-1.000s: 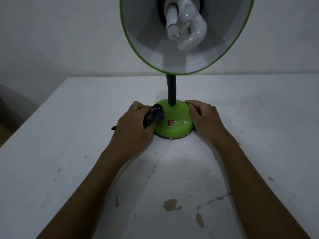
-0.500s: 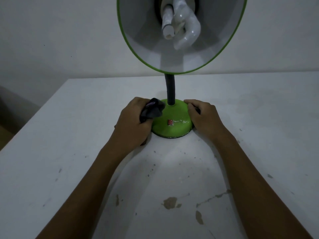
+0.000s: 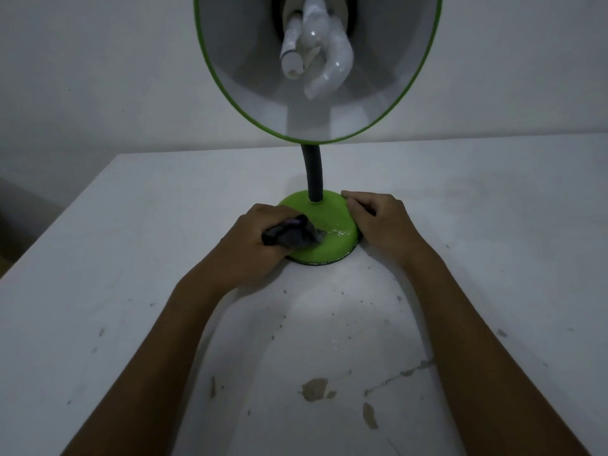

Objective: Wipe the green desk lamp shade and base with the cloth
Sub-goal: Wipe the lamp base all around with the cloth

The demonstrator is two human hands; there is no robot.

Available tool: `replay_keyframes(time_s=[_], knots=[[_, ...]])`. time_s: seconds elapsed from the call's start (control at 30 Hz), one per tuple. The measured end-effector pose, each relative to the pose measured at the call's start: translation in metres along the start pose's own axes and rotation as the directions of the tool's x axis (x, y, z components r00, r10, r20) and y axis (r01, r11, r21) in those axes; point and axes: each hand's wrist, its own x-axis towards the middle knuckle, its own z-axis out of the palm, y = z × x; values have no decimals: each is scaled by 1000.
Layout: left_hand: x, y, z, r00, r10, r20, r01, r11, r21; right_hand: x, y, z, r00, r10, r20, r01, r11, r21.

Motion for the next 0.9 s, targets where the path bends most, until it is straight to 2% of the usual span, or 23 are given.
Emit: replay_keyframes(time_s=[0.07, 0.13, 0.17, 0.27, 0.3, 0.4, 0.5, 0.63, 0.8, 0.83, 0.9], knots=[[1, 0, 4, 990, -115, -82, 104, 987, -126, 0, 0, 1, 1000, -1, 5, 1, 1000, -1], [3, 7, 12, 972, -125, -201, 82, 975, -208, 0, -1, 1, 1000, -3, 7, 3, 1000, -12], [4, 9, 16, 972, -78, -223, 41, 986, -164, 0, -1, 0, 1000, -4, 6, 4, 1000, -13], [5, 2, 19, 989, 124, -79, -107, 975, 193, 1, -1, 0, 1000, -8, 7, 8, 1000, -23], [5, -1, 16, 989, 145, -34, -134, 965, 223, 1, -2, 0, 1000, -7, 7, 7, 1000, -23], [2, -8, 4, 983, 182, -1, -180, 972, 152, 1, -1, 1, 1000, 8, 5, -8, 1000, 9], [-1, -8, 2, 993, 113, -27, -110, 988, 109, 1, -2, 0, 1000, 12, 13, -12, 1000, 15], [6, 8, 19, 967, -136, -214, 128, 991, -50, 3, -1, -4, 998, 25, 61, -26, 1000, 8], [26, 15, 39, 939, -181, -294, 257, 936, 243, 6, 0, -11, 987, 90, 137, -110, 983, 148], [26, 16, 40, 943, -168, -287, 246, 933, 262, 7, -1, -12, 984, 107, 143, -135, 970, 203], [23, 17, 40, 976, -73, -206, 136, 941, 309, 7, -3, -13, 978, 134, 158, -174, 946, 274]])
